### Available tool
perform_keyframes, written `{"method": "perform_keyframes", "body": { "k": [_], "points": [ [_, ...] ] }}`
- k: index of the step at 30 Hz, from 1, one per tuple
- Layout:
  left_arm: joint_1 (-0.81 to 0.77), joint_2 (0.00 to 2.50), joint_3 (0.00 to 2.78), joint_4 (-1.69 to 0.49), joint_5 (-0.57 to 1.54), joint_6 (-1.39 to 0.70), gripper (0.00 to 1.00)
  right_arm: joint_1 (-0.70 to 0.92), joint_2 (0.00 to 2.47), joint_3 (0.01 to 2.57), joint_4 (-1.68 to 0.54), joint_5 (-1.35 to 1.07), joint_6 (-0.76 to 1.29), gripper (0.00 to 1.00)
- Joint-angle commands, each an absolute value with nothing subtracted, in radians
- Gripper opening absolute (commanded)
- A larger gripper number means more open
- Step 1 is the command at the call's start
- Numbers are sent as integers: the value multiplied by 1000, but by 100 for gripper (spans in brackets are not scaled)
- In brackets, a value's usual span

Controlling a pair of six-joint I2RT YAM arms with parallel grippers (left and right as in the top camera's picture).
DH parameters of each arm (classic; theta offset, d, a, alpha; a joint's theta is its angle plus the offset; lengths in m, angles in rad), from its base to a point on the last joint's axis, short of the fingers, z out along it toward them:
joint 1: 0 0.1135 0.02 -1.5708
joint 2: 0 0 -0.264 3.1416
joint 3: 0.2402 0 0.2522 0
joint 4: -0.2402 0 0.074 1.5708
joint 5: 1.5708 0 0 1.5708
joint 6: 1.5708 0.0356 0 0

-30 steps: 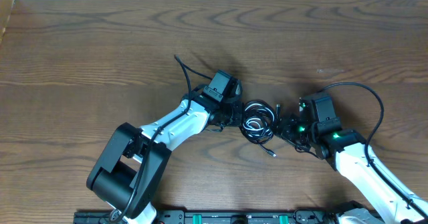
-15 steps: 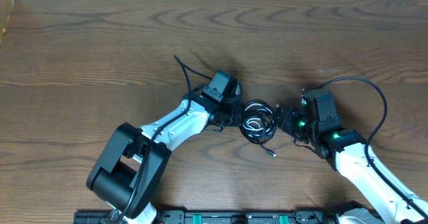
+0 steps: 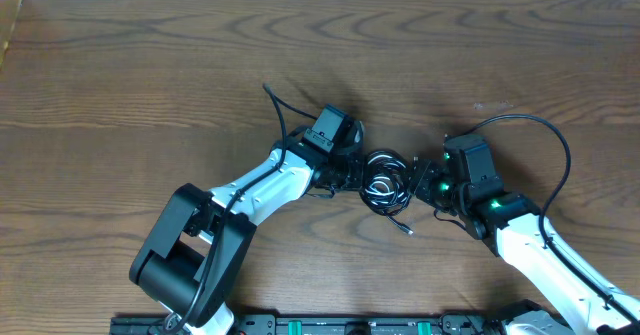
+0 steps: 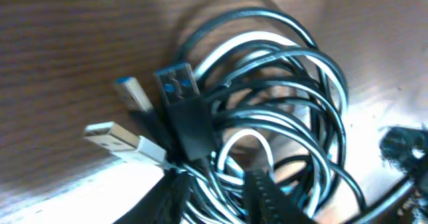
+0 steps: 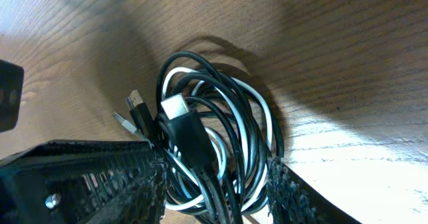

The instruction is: Untangle cables

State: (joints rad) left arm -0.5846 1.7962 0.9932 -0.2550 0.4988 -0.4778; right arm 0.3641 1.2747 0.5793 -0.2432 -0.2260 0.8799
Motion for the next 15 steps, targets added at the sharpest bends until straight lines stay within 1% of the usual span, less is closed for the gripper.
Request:
{"method": "perform_keyframes", "body": {
  "k": [1, 4, 5, 7, 8, 10, 12, 15],
  "points": [
    [-592, 1794, 989, -280, 532, -487, 39, 370, 1281, 593, -243, -208, 873, 44],
    [-605, 1773, 989, -340, 448, -573, 39, 370, 1281, 593, -243, -206, 873, 41],
    [-609, 1763, 989, -366, 405, -605, 40, 370, 1281, 593, -244, -200, 873, 37],
    [-616, 1747, 989, -389, 356, -616, 41, 370, 1281, 593, -253, -192, 873, 34],
    [-620, 1739, 989, -392, 338, -616, 48, 370, 1281, 593, -257, -192, 873, 34],
    [-627, 1730, 989, -397, 323, -616, 50, 370, 1281, 593, -258, -192, 874, 31],
    [-636, 1730, 989, -398, 324, -634, 55, 370, 1281, 593, -258, -192, 874, 28],
    [-658, 1730, 989, -392, 321, -642, 55, 370, 1281, 593, -258, -192, 874, 16]
  ]
}}
